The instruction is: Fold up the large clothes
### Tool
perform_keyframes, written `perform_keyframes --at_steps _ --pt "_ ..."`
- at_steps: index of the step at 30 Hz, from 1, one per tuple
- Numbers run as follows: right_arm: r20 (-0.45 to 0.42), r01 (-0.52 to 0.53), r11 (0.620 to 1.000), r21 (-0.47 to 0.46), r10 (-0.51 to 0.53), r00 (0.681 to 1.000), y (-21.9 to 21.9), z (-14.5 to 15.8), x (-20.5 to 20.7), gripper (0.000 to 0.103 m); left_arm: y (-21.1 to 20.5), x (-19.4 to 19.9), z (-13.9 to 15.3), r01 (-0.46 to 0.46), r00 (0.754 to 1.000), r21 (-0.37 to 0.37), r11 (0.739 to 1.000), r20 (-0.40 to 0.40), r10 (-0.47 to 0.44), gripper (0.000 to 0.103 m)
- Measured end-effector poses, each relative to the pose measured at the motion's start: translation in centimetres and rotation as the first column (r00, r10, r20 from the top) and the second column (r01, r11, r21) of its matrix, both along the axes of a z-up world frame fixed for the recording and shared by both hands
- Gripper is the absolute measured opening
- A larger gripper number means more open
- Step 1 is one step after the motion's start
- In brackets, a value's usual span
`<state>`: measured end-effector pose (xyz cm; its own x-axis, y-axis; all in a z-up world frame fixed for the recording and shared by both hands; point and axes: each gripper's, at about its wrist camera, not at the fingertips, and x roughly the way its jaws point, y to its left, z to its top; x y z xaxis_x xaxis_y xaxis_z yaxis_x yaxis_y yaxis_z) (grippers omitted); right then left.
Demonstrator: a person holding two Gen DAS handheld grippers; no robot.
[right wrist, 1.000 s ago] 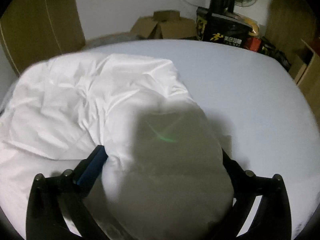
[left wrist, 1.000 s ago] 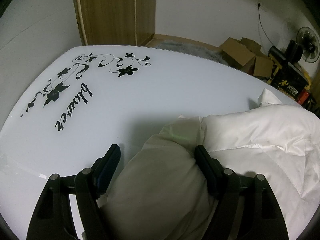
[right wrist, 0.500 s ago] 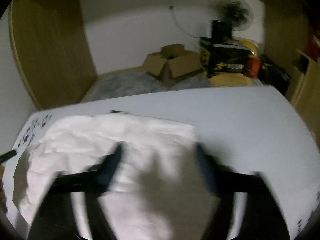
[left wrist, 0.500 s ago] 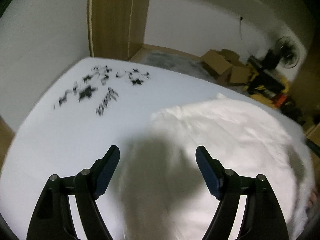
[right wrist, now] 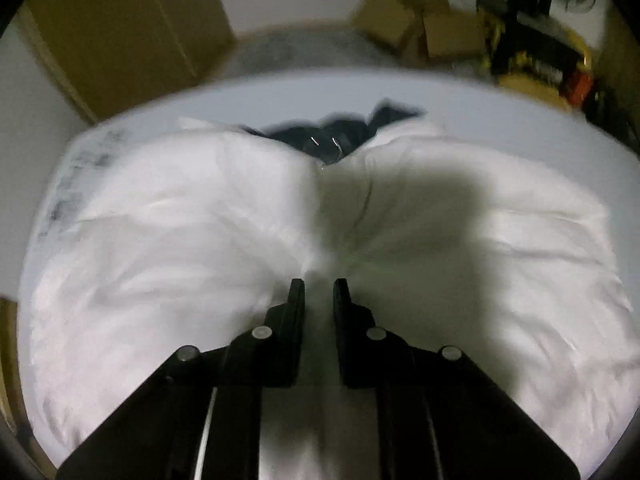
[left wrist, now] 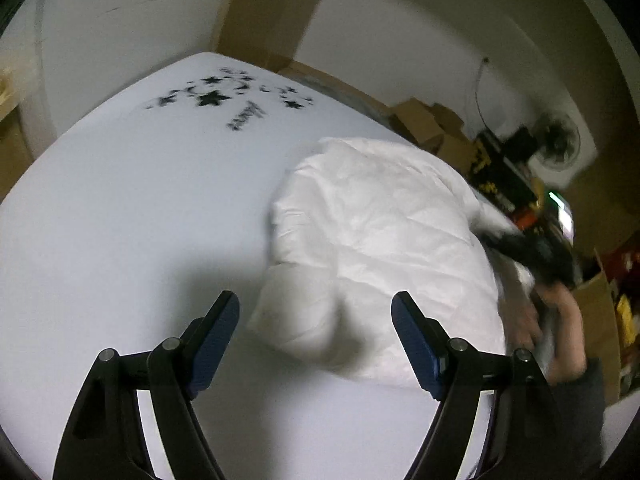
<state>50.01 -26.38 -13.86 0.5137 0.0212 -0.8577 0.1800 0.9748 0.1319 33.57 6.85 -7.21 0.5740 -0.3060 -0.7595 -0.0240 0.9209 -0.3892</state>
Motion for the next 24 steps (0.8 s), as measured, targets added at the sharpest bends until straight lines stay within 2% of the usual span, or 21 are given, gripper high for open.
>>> perform_keyframes --at_steps 1,3,5,7,9,11,13,15,17,19,20,21,22,23,24 --pt "0.0 0.006 1.0 0.003 -0.006 1.0 -0.2 0.1 -1.5 0.015 0.5 -0.2 -0.1 -0.019 1.0 -0.008 1.0 0.002 0.019 0.079" --pt "-0.057 -0.014 0.999 0.048 0.017 0.998 0.0 -3.2 -3.9 0.014 0.9 -0.4 -0.3 -0.038 0.999 -0.027 0.999 0.0 0.038 0.079" --pt "-0.014 -0.044 0.999 0.03 0.044 0.999 -0.1 -4.8 -3.9 0.014 0.6 -0.3 -0.5 -0.027 1.0 -0.071 0.997 -0.01 0.026 0.079" --pt "-0.008 -0.037 0.997 0.072 0.038 0.999 -0.4 -5.2 -4.6 0.014 0.3 -0.7 -0.7 -0.005 1.0 -0.105 0.994 -0.019 0.003 0.079" --pt "0.005 -0.021 0.992 0.123 0.021 1.0 -0.4 -3.8 -7.4 0.014 0.3 -1.4 -0.9 0.004 1.0 -0.099 0.995 -0.023 -0.007 0.079" --pt "0.019 -0.044 0.995 0.092 0.043 0.999 0.4 -2.9 -10.4 0.014 0.3 -1.8 -1.6 0.008 0.999 -0.078 0.997 -0.045 -0.012 0.079" --pt "-0.046 -0.065 0.997 0.052 0.067 0.997 1.6 -6.0 -11.5 0.013 0.3 -1.6 -2.0 0.002 0.998 -0.084 0.996 -0.061 -0.007 0.079" --pt "-0.015 -0.078 0.997 -0.021 0.078 0.997 2.5 -7.2 -11.5 0.013 0.2 -1.4 -2.1 -0.001 0.998 -0.106 0.994 -0.068 -0.007 0.079" --pt "-0.049 -0.056 0.998 -0.009 0.056 0.997 2.6 -6.4 -12.0 0.013 0.1 -1.9 -1.7 0.012 0.998 -0.129 0.992 -0.052 -0.019 0.079" --pt "-0.001 -0.096 0.994 0.045 0.097 0.995 3.6 -4.6 -13.7 0.014 0.3 -2.0 -1.8 0.023 0.999 -0.127 0.992 -0.04 -0.029 0.079" --pt "0.007 -0.122 0.992 0.011 0.122 0.993 4.3 -4.9 -14.6 0.014 0.5 -2.0 -2.0 0.022 0.999 -0.128 0.992 -0.046 -0.028 0.079" --pt "-0.036 -0.119 0.993 -0.003 0.119 0.992 4.5 -6.4 -14.6 0.013 0.6 -2.0 -2.1 0.016 0.998 -0.13 0.991 -0.053 -0.024 0.079" --pt "-0.043 -0.116 0.993 0.01 0.117 0.992 4.0 -8.7 -14.3 0.013 0.8 -1.8 -2.4 0.002 0.998 -0.14 0.99 -0.069 -0.012 0.079" --pt "-0.011 -0.12 0.993 0.005 0.12 0.993 3.8 -8.9 -14.1 0.013 0.9 -1.7 -2.6 -0.005 0.997 -0.148 0.989 -0.08 -0.007 0.079" --pt "-0.027 -0.121 0.993 0.016 0.121 0.992 3.7 -8.9 -13.9 0.012 0.9 -1.7 -2.7 -0.006 0.996 -0.153 0.988 -0.086 -0.007 0.079"
